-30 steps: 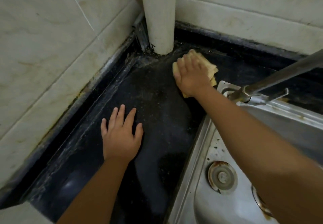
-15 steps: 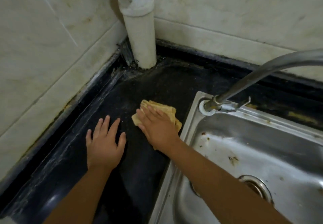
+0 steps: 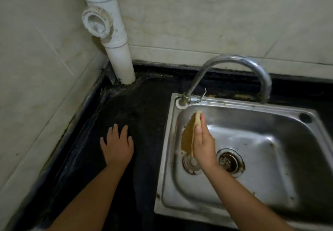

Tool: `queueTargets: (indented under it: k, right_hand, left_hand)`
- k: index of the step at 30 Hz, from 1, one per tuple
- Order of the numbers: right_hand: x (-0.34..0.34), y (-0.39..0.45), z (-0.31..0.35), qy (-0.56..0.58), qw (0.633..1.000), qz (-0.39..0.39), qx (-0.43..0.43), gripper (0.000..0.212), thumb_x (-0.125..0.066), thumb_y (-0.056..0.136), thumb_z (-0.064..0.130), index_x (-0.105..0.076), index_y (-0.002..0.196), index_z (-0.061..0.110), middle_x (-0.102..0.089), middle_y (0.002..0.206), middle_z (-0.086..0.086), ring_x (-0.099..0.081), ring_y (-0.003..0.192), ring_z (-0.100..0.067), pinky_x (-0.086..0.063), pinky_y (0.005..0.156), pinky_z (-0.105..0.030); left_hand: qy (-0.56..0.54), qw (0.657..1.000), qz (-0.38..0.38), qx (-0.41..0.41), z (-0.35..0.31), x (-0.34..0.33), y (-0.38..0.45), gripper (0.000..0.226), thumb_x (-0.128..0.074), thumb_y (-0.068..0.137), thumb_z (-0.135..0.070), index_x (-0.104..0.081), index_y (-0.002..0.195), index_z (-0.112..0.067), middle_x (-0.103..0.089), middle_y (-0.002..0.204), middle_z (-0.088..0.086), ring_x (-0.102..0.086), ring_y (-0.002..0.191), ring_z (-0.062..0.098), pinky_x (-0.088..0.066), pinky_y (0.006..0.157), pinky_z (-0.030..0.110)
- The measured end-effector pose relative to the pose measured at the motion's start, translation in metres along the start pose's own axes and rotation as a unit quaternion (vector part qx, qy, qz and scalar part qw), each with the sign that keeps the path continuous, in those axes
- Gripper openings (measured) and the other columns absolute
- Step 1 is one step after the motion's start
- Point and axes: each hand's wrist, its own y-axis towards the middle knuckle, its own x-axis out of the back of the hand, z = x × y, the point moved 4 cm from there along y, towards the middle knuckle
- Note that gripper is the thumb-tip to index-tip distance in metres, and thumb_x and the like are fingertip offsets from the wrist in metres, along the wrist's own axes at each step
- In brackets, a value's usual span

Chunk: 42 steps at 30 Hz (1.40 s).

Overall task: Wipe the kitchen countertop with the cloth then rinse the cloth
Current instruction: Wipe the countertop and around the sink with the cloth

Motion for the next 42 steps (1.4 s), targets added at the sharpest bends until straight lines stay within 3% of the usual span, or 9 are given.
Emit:
queueTargets:
  k: [11,15,20,23,27,31,34,38,42]
  right_hand:
    - [0.182,-0.095,-0.016,-0.038,0.967,-0.240,-0.073,0.048,-0.028,0.100,0.026,-0.015,0.147,0.026,-0.032,0.149,-0.005,-0.034,0.135,-0.022,-0.029,0.106,-0.029]
    - [0.261,-0.104,-0.017,-0.079,0.947,-0.308,-0.048,0.048,-0.028,0.101,0.024,-0.015,0.147,0.022,-0.026,0.152,-0.002,-0.028,0.139,-0.018,-0.022,0.107,-0.023]
    - [0.350,-0.072,-0.038,-0.169,0.934,-0.310,-0.049,0.048,-0.030,0.100,0.022,-0.019,0.147,0.018,-0.032,0.150,-0.006,-0.034,0.136,-0.023,-0.025,0.108,-0.026]
    - [0.399,-0.018,-0.050,-0.223,0.938,-0.263,-0.020,0.051,-0.033,0.100,0.022,-0.016,0.148,0.021,-0.033,0.150,-0.007,-0.035,0.135,-0.024,-0.028,0.107,-0.029]
    - [0.420,0.087,-0.073,-0.263,0.962,-0.066,0.014,0.054,-0.036,0.099,0.028,-0.017,0.148,0.017,-0.026,0.153,-0.001,-0.028,0.139,-0.015,-0.020,0.109,-0.020]
    - [0.407,0.136,-0.120,-0.414,0.899,0.139,0.022,0.050,-0.027,0.101,0.032,-0.011,0.148,0.024,-0.011,0.157,-0.001,-0.013,0.144,-0.016,-0.007,0.115,-0.034]
    - [0.424,0.143,-0.144,-0.495,0.849,0.183,0.030,0.054,-0.013,0.098,0.046,-0.016,0.147,0.024,-0.002,0.158,0.000,-0.001,0.145,-0.021,-0.001,0.116,-0.034]
    - [0.428,0.148,-0.164,-0.563,0.794,0.216,0.075,0.113,0.032,0.055,0.077,-0.010,0.148,0.029,0.006,0.157,0.006,0.008,0.145,-0.019,0.006,0.115,-0.035]
    - [0.454,0.174,-0.171,-0.559,0.817,0.141,-0.002,0.054,-0.011,0.099,0.042,-0.008,0.149,0.021,0.003,0.158,0.001,0.005,0.145,-0.020,0.003,0.116,-0.034]
  left_hand:
    - [-0.041,0.926,0.092,-0.364,-0.131,-0.012,-0.105,0.049,-0.033,0.081,-0.032,-0.066,0.111,-0.010,-0.059,0.122,0.021,-0.056,0.112,0.039,-0.046,0.085,0.054]
    - [-0.033,0.903,0.093,-0.418,-0.201,-0.013,-0.138,0.063,-0.015,0.083,-0.043,-0.045,0.135,-0.024,-0.035,0.145,0.005,-0.030,0.136,0.029,-0.026,0.108,0.044]
    - [-0.013,0.915,0.093,-0.393,-0.270,-0.036,-0.145,0.037,-0.047,0.078,-0.032,-0.070,0.104,-0.020,-0.067,0.112,0.012,-0.064,0.103,0.033,-0.053,0.075,0.046]
    - [-0.029,0.925,0.074,-0.371,-0.324,-0.049,-0.146,0.034,-0.070,0.074,-0.025,-0.067,0.108,-0.022,-0.063,0.119,0.013,-0.060,0.109,0.034,-0.051,0.080,0.046]
    - [-0.064,0.950,0.076,-0.295,-0.398,-0.070,-0.138,0.047,-0.032,0.098,-0.030,-0.023,0.144,-0.027,-0.008,0.155,0.005,-0.003,0.143,0.022,-0.013,0.114,0.037]
    - [-0.080,0.964,0.045,-0.248,-0.432,-0.086,-0.115,0.048,-0.027,0.097,-0.033,-0.025,0.144,-0.024,-0.011,0.155,0.006,-0.004,0.143,0.024,-0.012,0.114,0.041]
    - [-0.033,0.972,0.054,-0.228,-0.443,-0.098,-0.110,0.049,-0.023,0.098,-0.038,-0.019,0.145,-0.026,-0.006,0.156,0.006,0.001,0.143,0.024,-0.007,0.114,0.041]
    - [0.021,0.977,0.059,-0.204,-0.456,-0.109,-0.091,0.051,-0.017,0.099,-0.039,-0.003,0.147,-0.028,0.008,0.156,0.002,0.011,0.142,0.021,0.001,0.115,0.037]
    - [0.012,0.980,0.051,-0.194,-0.461,-0.124,-0.077,0.052,-0.013,0.098,-0.042,-0.003,0.147,-0.027,0.006,0.156,0.002,0.011,0.142,0.020,0.002,0.115,0.037]
